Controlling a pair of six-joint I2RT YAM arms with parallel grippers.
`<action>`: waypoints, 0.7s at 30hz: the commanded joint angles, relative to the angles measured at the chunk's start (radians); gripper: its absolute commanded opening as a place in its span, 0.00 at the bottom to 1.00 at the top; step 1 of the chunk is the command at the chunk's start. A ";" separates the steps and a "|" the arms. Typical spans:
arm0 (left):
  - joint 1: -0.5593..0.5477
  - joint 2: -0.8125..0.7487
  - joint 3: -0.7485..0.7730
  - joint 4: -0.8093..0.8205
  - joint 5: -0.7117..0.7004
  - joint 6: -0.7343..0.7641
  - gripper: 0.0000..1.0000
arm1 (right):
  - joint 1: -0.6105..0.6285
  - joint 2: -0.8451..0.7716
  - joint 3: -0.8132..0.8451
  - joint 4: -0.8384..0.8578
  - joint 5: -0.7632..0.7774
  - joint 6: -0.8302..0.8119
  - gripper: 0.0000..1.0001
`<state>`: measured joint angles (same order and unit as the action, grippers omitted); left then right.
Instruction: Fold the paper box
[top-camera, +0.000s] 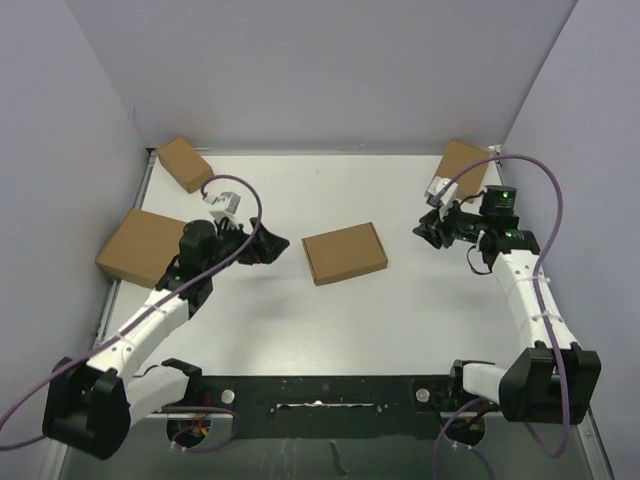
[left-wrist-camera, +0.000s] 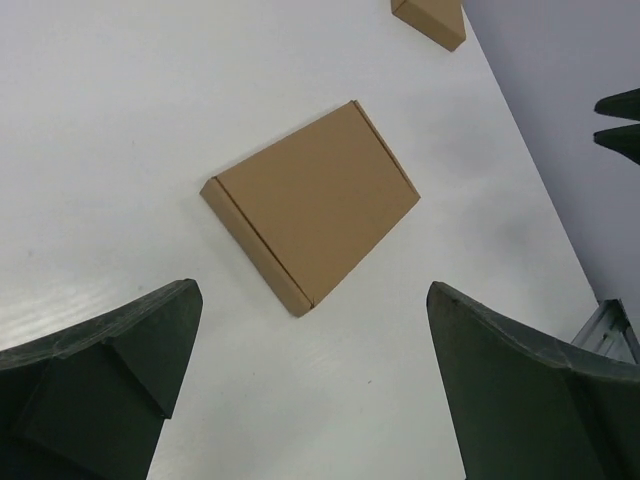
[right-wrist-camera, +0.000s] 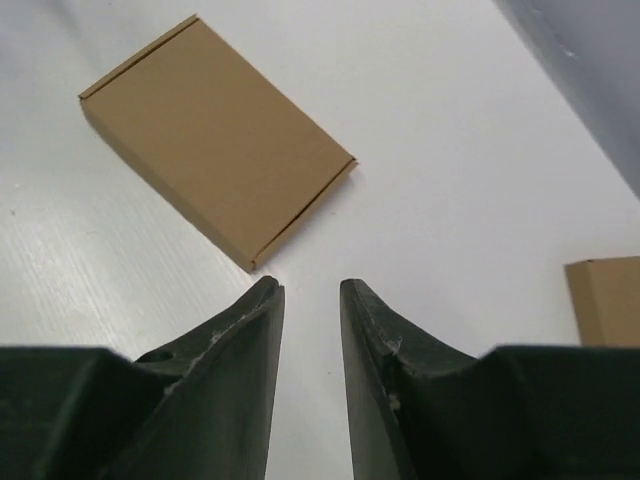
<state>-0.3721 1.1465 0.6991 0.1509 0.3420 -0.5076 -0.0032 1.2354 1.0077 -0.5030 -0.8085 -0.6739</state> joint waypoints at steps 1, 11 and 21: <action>0.035 -0.181 -0.126 0.147 -0.022 -0.136 0.98 | -0.084 -0.090 -0.022 0.072 -0.081 0.080 0.37; 0.075 -0.427 -0.004 -0.157 0.031 -0.131 0.98 | -0.152 -0.147 0.116 -0.058 -0.029 0.172 0.98; 0.075 -0.371 0.340 -0.476 0.027 0.025 0.98 | -0.159 -0.140 0.436 -0.213 0.181 0.510 0.98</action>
<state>-0.3038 0.7456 0.9203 -0.1928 0.3565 -0.5610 -0.1574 1.1080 1.3266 -0.6334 -0.7078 -0.3286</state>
